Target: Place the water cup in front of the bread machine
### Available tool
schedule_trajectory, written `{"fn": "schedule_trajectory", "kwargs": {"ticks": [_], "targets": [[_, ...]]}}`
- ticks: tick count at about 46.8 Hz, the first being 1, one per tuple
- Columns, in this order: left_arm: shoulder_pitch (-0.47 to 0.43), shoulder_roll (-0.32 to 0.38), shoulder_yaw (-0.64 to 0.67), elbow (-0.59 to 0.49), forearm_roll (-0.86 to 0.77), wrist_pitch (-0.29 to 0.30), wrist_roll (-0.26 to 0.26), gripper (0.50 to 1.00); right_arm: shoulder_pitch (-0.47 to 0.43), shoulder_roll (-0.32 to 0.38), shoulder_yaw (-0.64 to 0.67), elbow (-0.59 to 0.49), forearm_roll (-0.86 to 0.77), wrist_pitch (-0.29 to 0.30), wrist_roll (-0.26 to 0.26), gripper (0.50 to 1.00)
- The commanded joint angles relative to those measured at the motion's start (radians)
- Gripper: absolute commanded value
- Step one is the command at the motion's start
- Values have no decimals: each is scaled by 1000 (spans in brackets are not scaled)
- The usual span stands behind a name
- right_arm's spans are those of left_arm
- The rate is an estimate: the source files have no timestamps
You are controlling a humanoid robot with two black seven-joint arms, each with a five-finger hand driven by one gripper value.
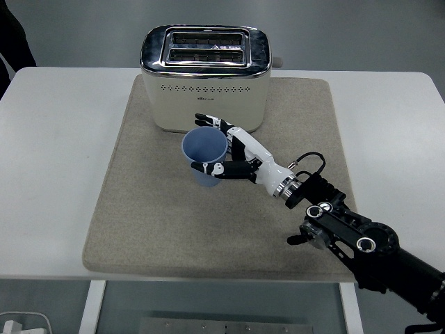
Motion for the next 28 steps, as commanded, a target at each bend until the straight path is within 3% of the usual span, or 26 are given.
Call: {"fn": "schedule_trajectory", "kwargs": {"ticks": [1,28], "targets": [[0,0,0,0,0,0,0,1000,-2,0,0,0,0,0,2,926],[-1,0,0,0,0,0,0,1000,1,-32,1,-14,1,32,5,926]]}}
